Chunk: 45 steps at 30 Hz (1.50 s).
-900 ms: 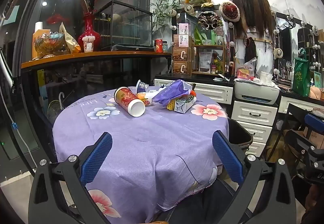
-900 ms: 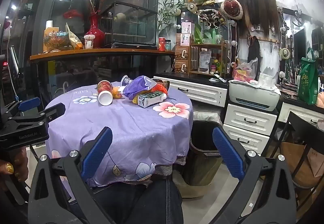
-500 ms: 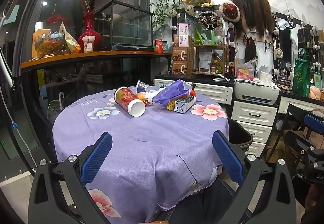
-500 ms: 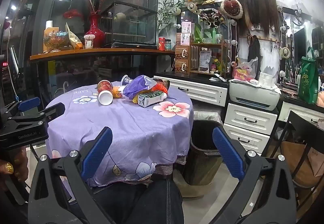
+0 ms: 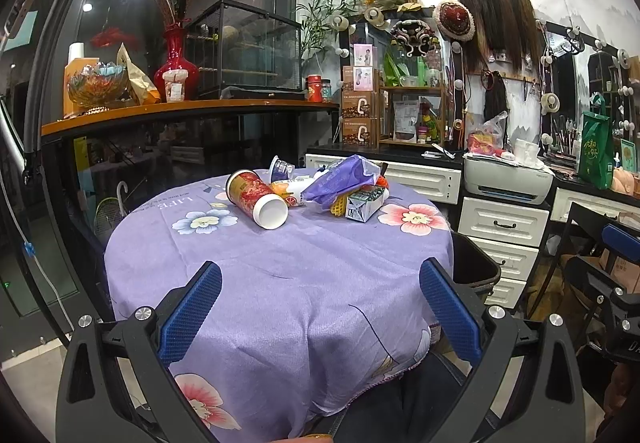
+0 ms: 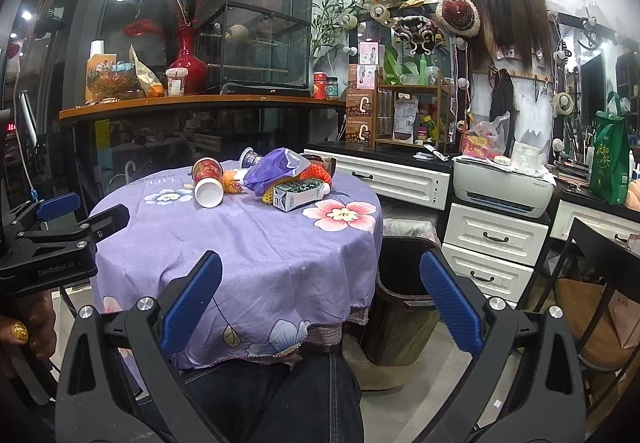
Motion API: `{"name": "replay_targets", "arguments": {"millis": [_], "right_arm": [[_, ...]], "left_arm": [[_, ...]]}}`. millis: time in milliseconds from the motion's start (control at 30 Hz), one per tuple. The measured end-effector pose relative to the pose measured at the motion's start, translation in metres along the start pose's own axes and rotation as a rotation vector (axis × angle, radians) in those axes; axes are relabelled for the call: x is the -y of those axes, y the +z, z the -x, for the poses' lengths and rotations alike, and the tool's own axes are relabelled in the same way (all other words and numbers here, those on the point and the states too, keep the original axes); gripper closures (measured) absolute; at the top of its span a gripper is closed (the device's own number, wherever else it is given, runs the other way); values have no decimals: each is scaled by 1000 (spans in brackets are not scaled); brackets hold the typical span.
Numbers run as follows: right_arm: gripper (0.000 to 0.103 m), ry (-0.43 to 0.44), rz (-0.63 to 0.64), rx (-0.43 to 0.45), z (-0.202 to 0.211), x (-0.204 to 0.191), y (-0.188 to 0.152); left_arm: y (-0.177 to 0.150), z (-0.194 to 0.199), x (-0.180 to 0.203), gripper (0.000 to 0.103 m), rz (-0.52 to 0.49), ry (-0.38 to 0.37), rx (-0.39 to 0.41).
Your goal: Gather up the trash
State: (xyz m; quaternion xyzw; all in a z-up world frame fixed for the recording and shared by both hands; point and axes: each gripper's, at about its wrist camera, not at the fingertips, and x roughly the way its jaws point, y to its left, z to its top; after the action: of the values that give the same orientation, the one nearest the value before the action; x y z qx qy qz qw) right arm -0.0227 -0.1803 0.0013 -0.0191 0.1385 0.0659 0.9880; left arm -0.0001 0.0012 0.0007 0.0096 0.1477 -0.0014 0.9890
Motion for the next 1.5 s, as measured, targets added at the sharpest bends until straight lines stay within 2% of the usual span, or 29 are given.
{"name": "replay_targets", "arguments": {"millis": [1500], "right_arm": [[5, 5, -5, -8, -6, 0, 0]], "left_arm": [[-2, -3, 0, 5, -7, -2, -1]]}}
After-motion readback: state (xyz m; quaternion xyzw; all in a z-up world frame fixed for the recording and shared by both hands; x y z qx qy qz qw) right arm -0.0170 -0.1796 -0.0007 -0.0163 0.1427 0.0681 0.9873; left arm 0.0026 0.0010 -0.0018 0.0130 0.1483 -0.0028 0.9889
